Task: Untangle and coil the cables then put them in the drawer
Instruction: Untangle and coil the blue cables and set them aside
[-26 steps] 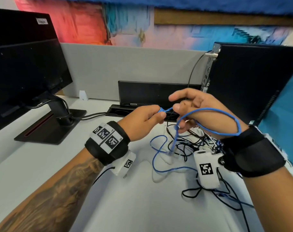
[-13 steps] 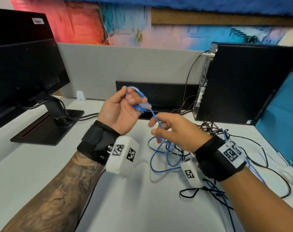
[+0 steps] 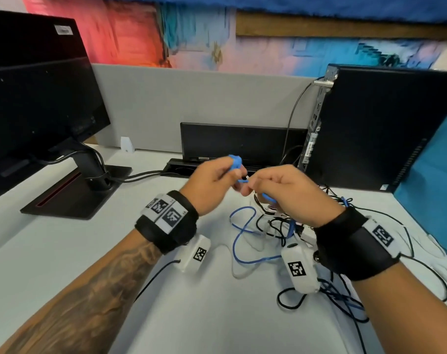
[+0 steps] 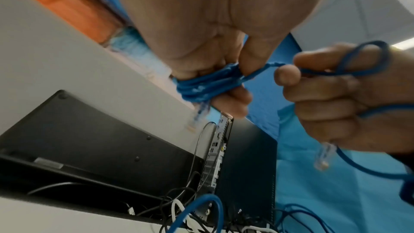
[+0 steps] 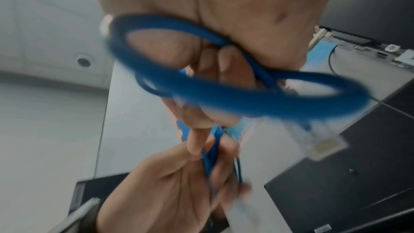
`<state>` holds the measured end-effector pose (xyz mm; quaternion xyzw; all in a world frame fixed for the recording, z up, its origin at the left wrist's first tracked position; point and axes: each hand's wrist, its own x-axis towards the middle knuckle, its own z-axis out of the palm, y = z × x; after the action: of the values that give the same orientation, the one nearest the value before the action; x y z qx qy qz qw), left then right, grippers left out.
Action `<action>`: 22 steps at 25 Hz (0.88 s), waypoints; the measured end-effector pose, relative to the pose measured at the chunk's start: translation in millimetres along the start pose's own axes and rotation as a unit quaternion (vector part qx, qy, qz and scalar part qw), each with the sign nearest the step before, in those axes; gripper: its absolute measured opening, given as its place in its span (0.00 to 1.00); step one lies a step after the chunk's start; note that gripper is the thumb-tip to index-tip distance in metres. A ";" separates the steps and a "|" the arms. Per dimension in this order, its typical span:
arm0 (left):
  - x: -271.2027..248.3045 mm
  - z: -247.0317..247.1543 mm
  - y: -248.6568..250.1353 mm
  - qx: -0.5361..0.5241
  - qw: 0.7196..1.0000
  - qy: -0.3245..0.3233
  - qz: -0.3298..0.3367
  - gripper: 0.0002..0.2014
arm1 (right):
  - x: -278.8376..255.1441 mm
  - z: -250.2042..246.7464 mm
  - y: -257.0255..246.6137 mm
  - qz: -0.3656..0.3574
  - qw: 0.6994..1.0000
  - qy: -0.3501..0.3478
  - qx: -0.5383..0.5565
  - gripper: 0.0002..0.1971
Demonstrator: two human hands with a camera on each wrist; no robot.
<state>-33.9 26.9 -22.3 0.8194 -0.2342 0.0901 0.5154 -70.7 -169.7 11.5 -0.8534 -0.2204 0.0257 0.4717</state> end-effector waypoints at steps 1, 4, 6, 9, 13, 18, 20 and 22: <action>-2.2 3.2 6.5 0.036 0.998 -0.050 -0.022 0.19 | 1.5 -3.3 -1.0 0.003 0.999 0.024 0.023 0.16; -5.4 -5.0 10.2 0.018 0.985 -0.115 -0.131 0.28 | 5.9 -28.7 5.5 0.021 0.988 0.116 0.097 0.24; -5.7 -21.0 3.8 -0.072 0.981 -0.081 -0.160 0.30 | 4.7 -44.4 13.3 0.025 0.991 0.095 0.090 0.17; -4.2 -35.1 -2.1 -0.236 0.953 -0.078 -0.171 0.30 | 5.5 -42.8 20.2 -0.012 0.999 0.026 -0.027 0.07; -4.6 -40.7 10.7 -0.526 0.813 -0.189 -0.162 0.21 | 15.8 -26.1 25.9 -0.030 0.994 0.095 -0.044 0.08; 12.0 -24.0 25.9 -0.653 0.754 0.019 -0.076 0.12 | 12.5 25.4 13.7 -0.015 0.998 -0.051 -0.025 0.11; 15.8 -15.7 23.8 -0.576 0.805 0.126 -0.062 0.11 | 8.0 33.8 5.6 -0.003 0.996 -0.091 -0.014 0.06; 15.0 -10.9 15.9 -0.439 0.882 0.161 -0.055 0.09 | 4.3 31.8 1.7 0.019 0.991 -0.131 -0.002 0.08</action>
<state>-27.4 26.5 1.2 0.4946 -0.1183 0.0799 0.8573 -74.2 -143.5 -6.8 -0.8475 -0.2645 0.1458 0.4365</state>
